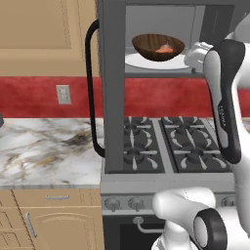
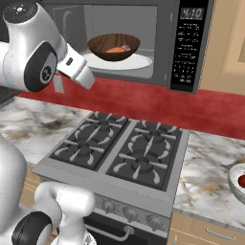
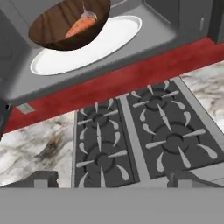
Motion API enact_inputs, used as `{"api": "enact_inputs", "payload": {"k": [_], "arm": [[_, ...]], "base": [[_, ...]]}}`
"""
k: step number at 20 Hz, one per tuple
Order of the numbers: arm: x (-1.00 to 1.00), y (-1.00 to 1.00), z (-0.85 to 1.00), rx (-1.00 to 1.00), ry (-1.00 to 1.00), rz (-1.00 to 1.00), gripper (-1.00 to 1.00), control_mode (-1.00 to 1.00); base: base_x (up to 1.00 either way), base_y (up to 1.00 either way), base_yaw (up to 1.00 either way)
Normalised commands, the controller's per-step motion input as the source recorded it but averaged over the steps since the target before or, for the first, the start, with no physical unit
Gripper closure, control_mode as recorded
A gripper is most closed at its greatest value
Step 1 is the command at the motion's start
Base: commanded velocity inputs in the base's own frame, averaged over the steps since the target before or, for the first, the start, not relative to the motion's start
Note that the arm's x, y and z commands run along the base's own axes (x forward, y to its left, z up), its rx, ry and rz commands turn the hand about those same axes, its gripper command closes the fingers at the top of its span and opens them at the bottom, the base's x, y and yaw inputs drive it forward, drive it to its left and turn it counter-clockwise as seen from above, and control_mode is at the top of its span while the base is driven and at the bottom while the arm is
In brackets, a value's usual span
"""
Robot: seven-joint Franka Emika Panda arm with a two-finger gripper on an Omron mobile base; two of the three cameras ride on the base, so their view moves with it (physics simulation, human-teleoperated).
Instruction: Place the bowl containing the sweet potato and garlic in the microwave. Close the microwave door and press the start button to microwave the meal.
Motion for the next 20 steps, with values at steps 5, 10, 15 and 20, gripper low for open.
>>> {"api": "enact_inputs", "payload": {"k": [5, 10, 15, 20], "arm": [[-1.00, 0.25, 0.01, -0.54, 0.00, 0.45, -1.00, -1.00], [-1.00, 0.24, 0.00, -0.49, 0.00, 0.41, -1.00, -1.00], [-1.00, 0.25, 0.00, -0.45, 0.00, 0.37, -1.00, -1.00], [-0.99, 0.21, 0.00, -0.41, 0.00, 0.32, -1.00, -1.00]], "base": [[0.00, 0.00, 0.00], [0.00, 0.00, 0.00], [0.00, 0.00, 0.00], [0.00, 0.00, 0.00]]}}
